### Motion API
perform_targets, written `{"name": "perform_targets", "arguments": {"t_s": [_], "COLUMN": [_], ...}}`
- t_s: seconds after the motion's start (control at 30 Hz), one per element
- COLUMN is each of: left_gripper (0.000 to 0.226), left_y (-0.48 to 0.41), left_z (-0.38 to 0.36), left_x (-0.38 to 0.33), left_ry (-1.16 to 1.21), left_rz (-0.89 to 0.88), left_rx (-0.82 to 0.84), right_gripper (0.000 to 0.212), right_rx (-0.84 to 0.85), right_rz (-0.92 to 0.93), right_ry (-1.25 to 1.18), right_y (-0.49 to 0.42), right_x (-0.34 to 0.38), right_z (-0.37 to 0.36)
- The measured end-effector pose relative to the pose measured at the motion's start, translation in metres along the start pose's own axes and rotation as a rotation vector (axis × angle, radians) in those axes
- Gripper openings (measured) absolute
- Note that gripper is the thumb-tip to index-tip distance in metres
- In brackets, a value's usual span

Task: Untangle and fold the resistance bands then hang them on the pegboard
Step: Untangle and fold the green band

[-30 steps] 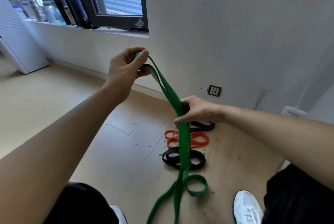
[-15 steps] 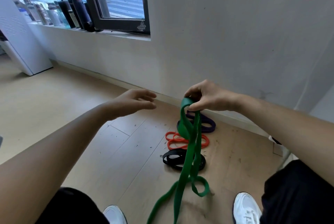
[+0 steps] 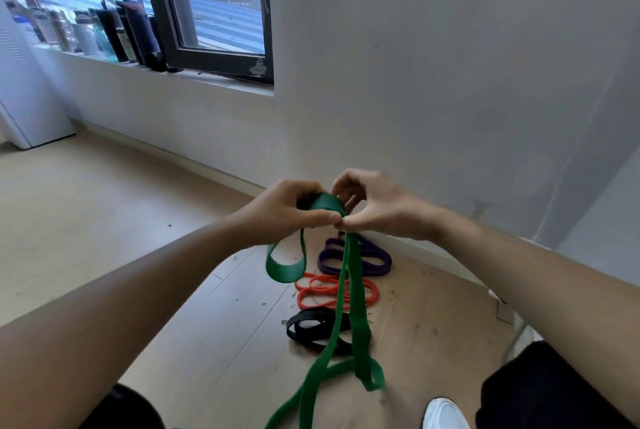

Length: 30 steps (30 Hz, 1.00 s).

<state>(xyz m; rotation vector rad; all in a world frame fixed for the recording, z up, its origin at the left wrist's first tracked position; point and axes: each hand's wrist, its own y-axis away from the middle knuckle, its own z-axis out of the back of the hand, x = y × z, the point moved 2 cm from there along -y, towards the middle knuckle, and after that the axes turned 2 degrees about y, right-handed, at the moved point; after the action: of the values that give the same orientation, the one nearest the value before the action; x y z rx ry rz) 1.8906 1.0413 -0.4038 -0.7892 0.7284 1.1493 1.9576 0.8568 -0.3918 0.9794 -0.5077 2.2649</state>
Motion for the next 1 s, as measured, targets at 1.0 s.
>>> {"name": "perform_targets", "arguments": {"t_s": [1.0], "left_gripper": [0.05], "left_y": [0.033], "left_z": [0.079], "left_x": [0.024], "left_ry": [0.242], "left_rz": [0.18], "left_rx": [-0.026], "right_gripper": [0.023], "right_rx": [-0.053], "right_rz": [-0.061], "right_ry": [-0.047], "right_y": [0.019], "right_x": [0.012], "right_z": [0.023]}}
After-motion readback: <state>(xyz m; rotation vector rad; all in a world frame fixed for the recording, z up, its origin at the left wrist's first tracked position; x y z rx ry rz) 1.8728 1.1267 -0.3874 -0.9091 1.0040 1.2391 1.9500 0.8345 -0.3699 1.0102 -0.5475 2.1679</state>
